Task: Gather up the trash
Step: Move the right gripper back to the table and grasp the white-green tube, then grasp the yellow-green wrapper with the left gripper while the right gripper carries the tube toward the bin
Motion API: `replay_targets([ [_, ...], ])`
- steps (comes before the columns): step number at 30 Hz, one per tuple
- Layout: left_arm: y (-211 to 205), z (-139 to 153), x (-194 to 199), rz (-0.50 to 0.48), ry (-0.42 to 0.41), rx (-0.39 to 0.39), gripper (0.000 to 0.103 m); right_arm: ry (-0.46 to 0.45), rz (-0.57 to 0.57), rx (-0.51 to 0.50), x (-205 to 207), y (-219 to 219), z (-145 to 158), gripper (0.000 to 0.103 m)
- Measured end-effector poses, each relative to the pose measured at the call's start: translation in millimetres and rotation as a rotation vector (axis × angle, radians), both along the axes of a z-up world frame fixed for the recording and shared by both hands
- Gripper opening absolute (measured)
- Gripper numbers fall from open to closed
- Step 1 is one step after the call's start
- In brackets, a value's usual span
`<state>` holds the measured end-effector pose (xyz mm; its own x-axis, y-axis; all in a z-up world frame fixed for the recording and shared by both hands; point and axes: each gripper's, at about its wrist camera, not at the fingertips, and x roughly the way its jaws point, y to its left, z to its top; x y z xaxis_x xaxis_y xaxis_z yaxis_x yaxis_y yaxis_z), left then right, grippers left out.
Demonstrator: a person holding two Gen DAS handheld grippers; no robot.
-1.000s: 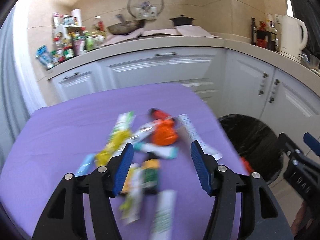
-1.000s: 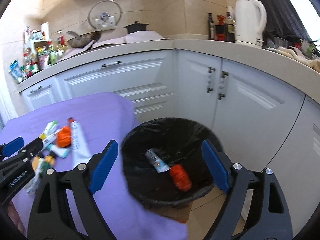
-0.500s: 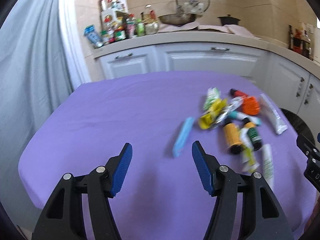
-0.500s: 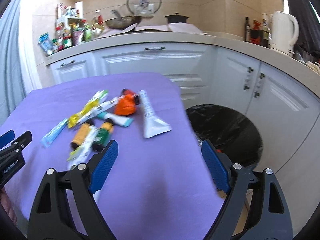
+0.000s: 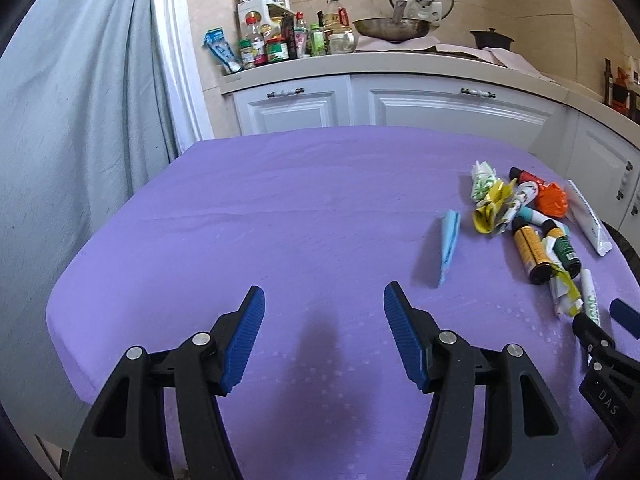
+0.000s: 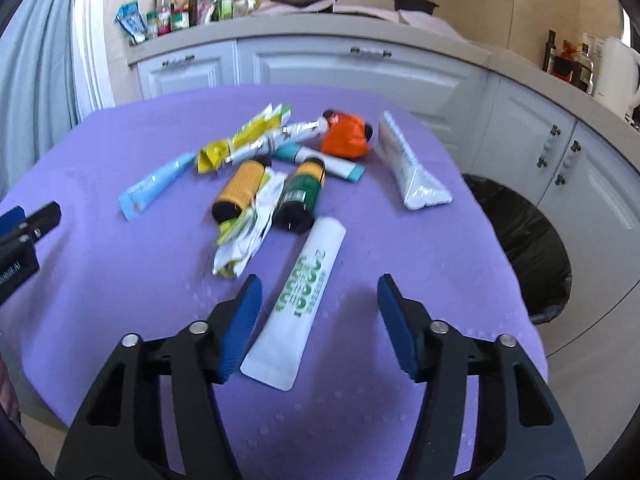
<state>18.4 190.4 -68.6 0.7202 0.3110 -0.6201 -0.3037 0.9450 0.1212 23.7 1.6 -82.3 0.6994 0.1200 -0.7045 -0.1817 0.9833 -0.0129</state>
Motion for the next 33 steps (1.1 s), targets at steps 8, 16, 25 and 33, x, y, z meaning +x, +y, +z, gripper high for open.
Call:
replay_targets([
  [8,-1.8,0.6,-1.8,-0.010,-0.001,-0.015,0.061,0.004,-0.004,0.029,-2.0,-7.4,-0.5,0.019],
  [16,-24.6,4.0,0.4,-0.066,0.000,-0.039,0.061,-0.031,-0.042,0.039,-6.4,-30.1,10.5,0.018],
  [25,-72.0,9.8,10.1,-0.164,-0.017,-0.058,0.061,-0.102,-0.127,0.025,-3.8,-77.9,23.4,0.018],
  [33,-114.8,6.7,20.2,-0.239,-0.007,-0.075,0.066,-0.120,-0.185,0.057,1.3,-119.9,24.1,0.018],
])
